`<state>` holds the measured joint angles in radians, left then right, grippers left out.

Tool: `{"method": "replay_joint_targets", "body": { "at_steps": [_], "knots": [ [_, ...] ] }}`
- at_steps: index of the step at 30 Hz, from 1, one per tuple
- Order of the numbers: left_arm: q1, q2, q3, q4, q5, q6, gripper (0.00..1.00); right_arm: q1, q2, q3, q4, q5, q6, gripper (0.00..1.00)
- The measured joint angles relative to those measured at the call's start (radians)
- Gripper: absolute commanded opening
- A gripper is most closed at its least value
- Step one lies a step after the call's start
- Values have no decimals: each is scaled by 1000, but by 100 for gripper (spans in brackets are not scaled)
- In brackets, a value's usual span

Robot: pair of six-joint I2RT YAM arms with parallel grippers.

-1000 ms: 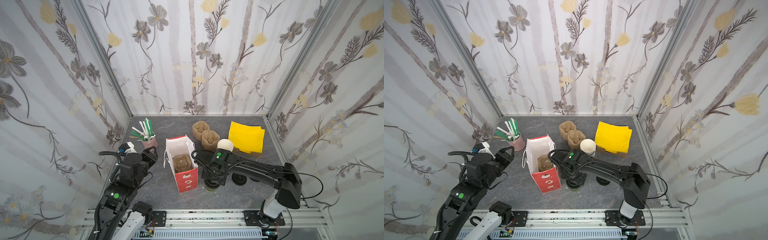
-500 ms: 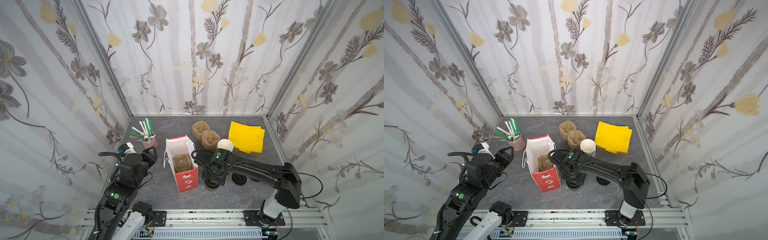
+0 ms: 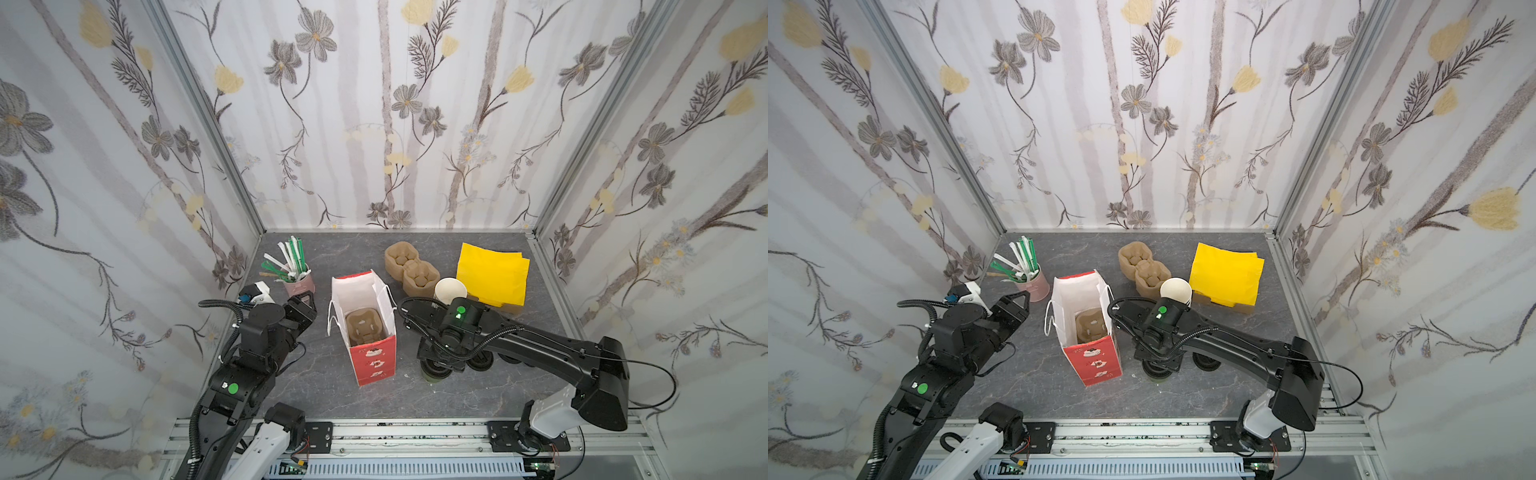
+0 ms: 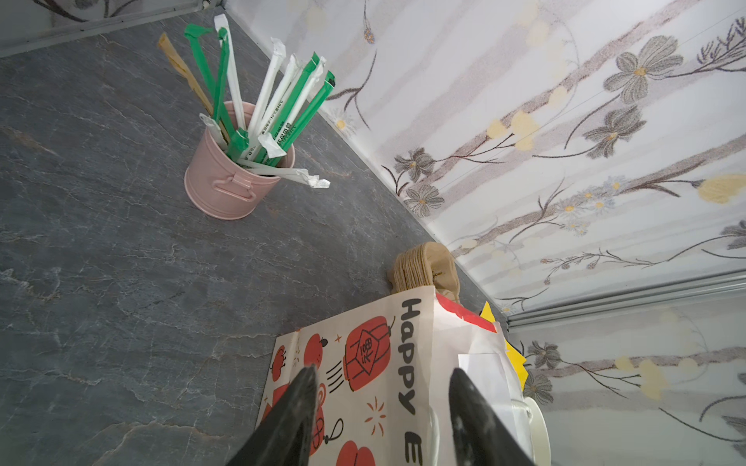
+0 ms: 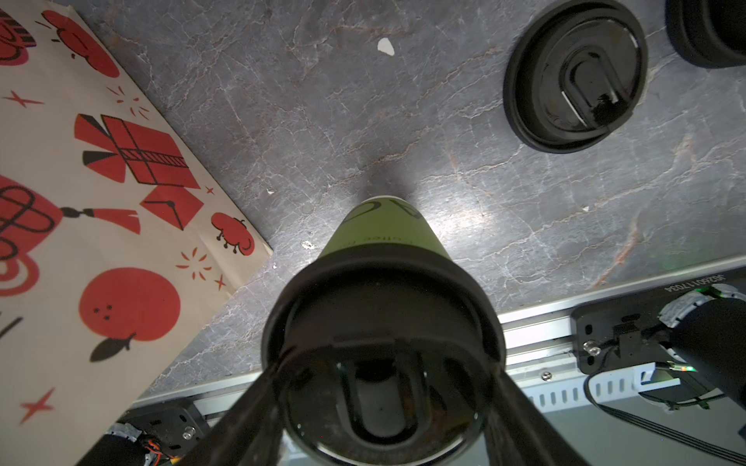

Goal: Pack a coffee takeout order
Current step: Pick up the coffee cup from the bottom-center of the table.

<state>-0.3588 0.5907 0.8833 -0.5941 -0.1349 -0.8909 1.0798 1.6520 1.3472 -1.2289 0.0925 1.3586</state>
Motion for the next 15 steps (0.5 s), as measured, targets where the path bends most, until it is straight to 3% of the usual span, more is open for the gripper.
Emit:
{"method": "replay_joint_targets", "body": {
  "at_steps": [15],
  "knots": [
    [0,99,66,0,140,79,54,16,-251,5,-126,-8,-254,64]
  ]
}}
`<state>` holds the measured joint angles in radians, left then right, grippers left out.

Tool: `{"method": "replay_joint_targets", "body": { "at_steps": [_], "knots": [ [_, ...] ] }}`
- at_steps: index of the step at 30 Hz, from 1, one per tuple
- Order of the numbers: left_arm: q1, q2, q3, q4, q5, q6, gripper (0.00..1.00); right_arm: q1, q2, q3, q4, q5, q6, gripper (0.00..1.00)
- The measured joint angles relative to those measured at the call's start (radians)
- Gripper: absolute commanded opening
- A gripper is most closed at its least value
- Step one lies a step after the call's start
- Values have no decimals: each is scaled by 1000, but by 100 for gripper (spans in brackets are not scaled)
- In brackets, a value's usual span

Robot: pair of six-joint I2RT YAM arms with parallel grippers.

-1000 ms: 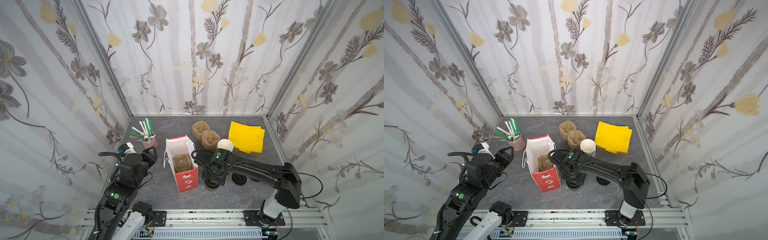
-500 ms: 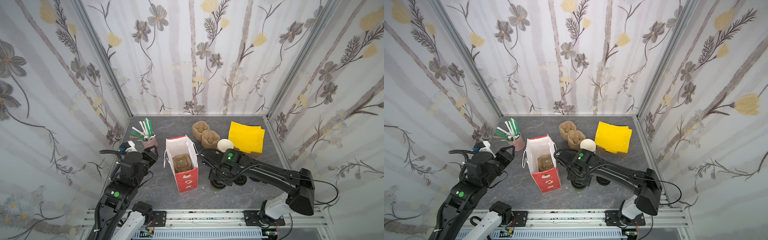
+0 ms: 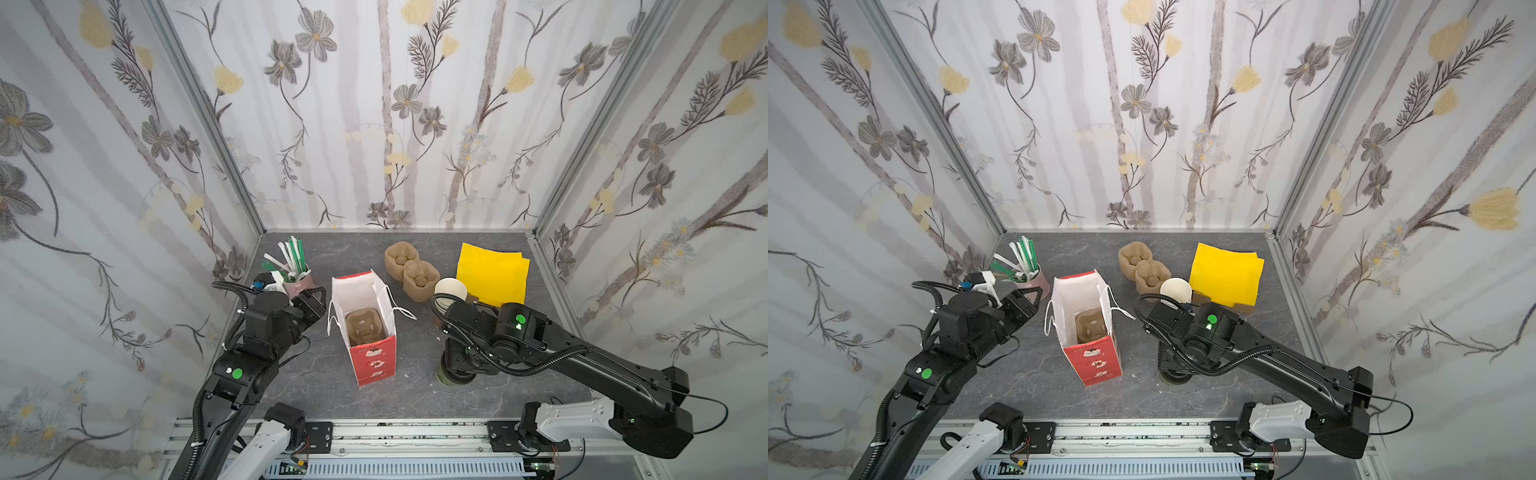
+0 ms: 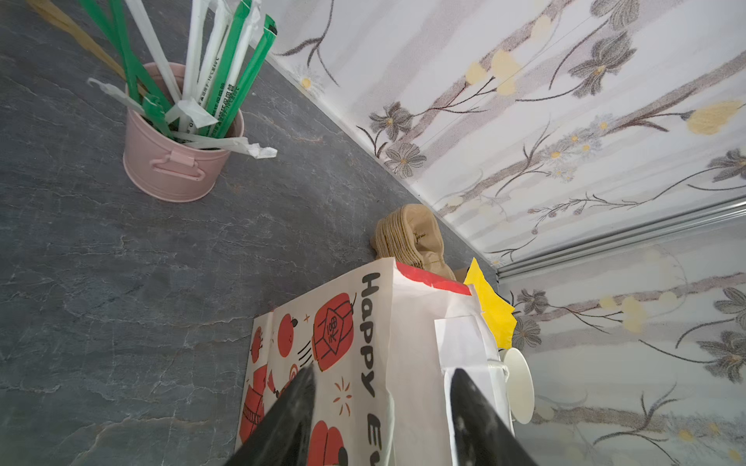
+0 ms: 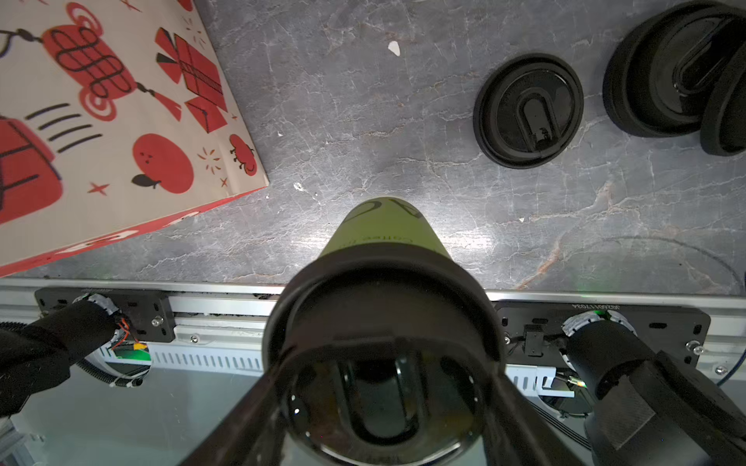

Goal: Pack a coffee takeout order
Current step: Pick up the coffee cup from the bottom-center of the table, then pick up the takeout bag from the center of the table.

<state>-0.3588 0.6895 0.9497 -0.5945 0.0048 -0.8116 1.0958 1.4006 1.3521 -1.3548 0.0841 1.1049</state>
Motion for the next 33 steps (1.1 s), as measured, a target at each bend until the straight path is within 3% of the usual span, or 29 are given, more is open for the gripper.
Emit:
{"method": "replay_joint_targets", "body": {
  "at_steps": [13,24,30,33],
  "knots": [
    [-2,137,23,0,102,31,57,2,-67,69,-8,4,-113,64],
    [-4,202,40,-29,128,46,29,2,-68,90,-13,19,-141,64],
    [-8,209,34,-47,128,46,4,-2,-68,93,-17,27,-146,64],
    [-14,214,48,-60,127,51,0,-3,-68,99,-17,29,-150,64]
  ]
}}
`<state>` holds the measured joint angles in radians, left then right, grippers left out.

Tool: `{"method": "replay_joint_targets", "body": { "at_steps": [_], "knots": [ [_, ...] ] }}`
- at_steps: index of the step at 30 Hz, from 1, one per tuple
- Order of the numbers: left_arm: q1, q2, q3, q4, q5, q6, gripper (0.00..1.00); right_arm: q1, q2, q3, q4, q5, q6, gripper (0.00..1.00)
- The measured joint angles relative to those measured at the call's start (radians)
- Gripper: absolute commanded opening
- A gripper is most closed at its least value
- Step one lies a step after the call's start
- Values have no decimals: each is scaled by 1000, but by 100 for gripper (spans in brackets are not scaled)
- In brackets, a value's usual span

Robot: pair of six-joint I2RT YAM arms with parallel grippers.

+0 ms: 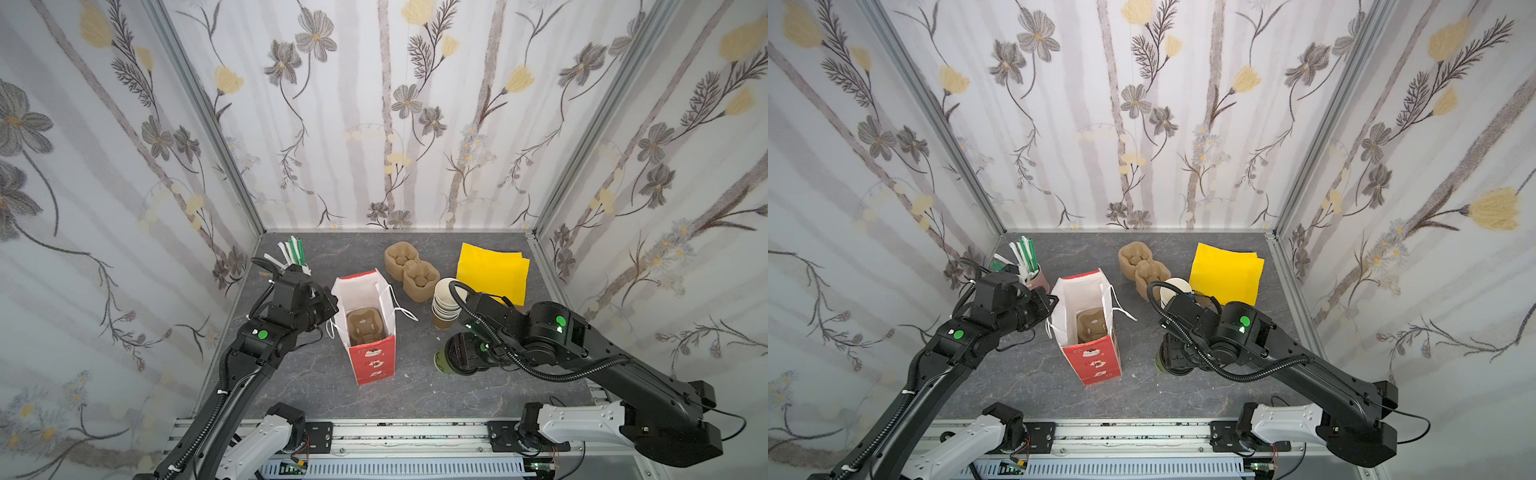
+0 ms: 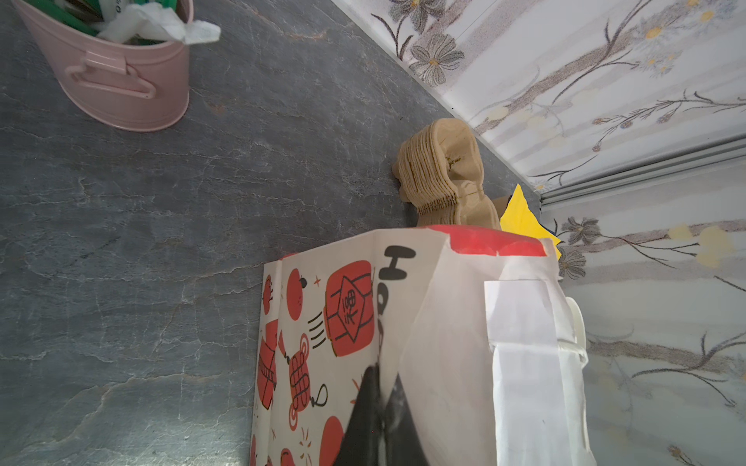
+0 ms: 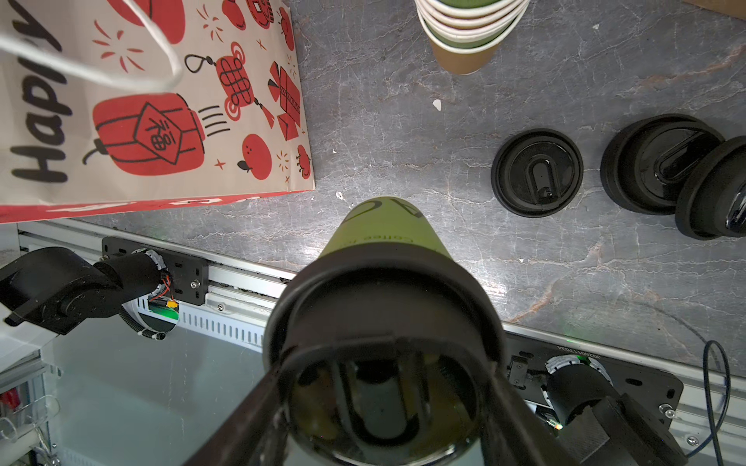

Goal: Pack a coffee takeout order
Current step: Pick up the takeout bag from the center of the table.

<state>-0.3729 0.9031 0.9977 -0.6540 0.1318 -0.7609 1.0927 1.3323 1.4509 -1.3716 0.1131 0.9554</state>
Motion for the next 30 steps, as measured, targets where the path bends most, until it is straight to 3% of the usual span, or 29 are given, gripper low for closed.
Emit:
{"method": "replay_joint_targets", "body": {
  "at_steps": [8,18,30],
  "knots": [
    [-40,6,82,-6,-87,11,0,-8,9,4,0,13,-26,64],
    [-177,35,106,-7,-238,27,0,-22,9,73,-1,28,-52,64],
    [-207,43,90,1,-274,21,0,-71,23,342,-12,28,-140,63]
  ]
}}
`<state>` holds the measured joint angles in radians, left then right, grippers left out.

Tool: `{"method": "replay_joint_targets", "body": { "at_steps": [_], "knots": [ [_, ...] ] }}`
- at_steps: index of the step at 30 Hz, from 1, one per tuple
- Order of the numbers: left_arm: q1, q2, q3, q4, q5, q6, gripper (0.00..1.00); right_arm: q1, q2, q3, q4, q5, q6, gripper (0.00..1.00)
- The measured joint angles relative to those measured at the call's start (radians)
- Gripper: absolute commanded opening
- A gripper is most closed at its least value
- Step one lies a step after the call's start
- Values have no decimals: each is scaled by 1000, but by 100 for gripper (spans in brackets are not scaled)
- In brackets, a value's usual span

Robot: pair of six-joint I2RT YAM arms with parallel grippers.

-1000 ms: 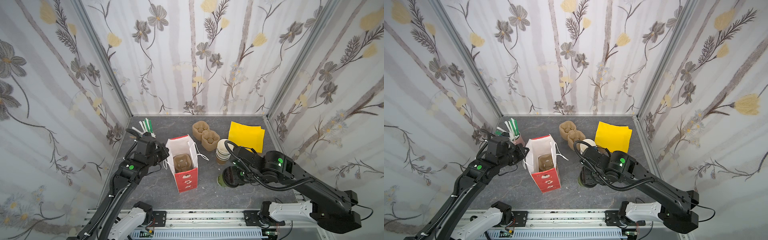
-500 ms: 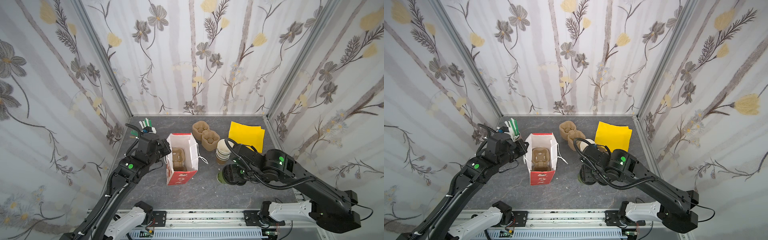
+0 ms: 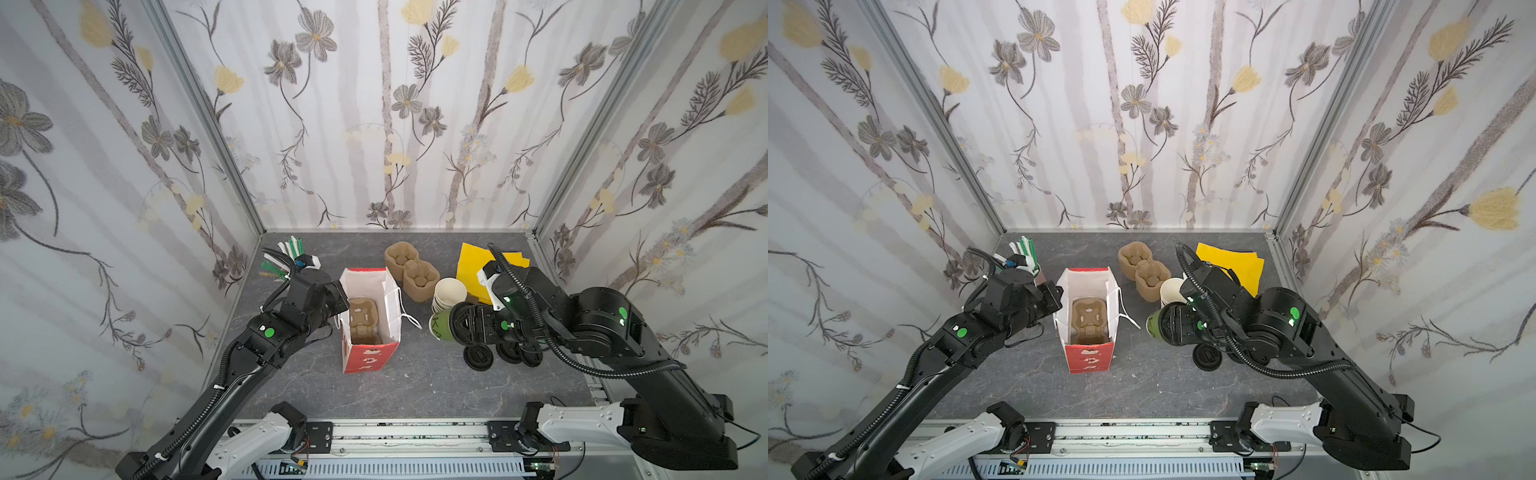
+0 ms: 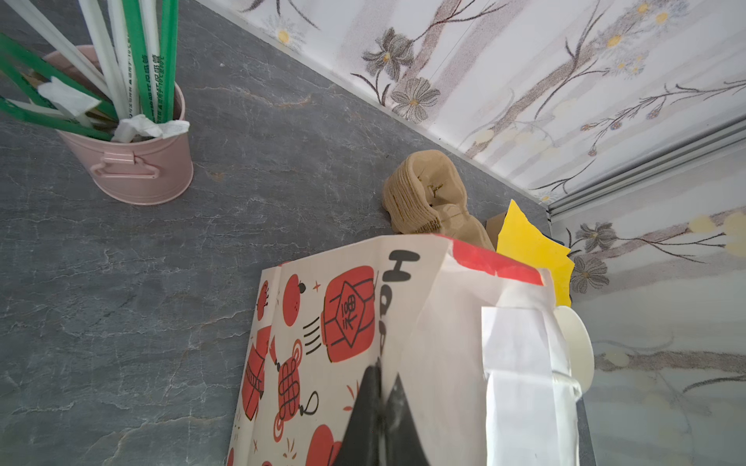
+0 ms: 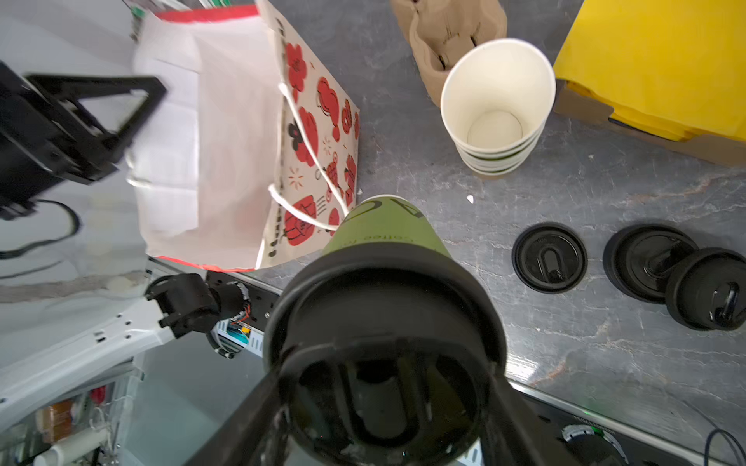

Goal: Pack a coffee takeout order
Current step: Pick up the takeout bag from the center of the table.

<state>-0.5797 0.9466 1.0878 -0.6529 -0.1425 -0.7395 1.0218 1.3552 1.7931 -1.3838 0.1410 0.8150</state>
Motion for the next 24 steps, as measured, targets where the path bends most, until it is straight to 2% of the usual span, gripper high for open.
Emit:
{"method": "replay_joint_targets", "body": {
  "at_steps": [9,17,24],
  "knots": [
    [-6,-13,-26,8,15,-27,0,3,129,246,6,-51,-72,63],
    [-8,-49,-67,20,23,-74,0,52,293,375,61,-109,-129,63],
    [-14,-128,-134,41,22,-155,0,122,446,395,82,-82,-141,62]
  ]
}}
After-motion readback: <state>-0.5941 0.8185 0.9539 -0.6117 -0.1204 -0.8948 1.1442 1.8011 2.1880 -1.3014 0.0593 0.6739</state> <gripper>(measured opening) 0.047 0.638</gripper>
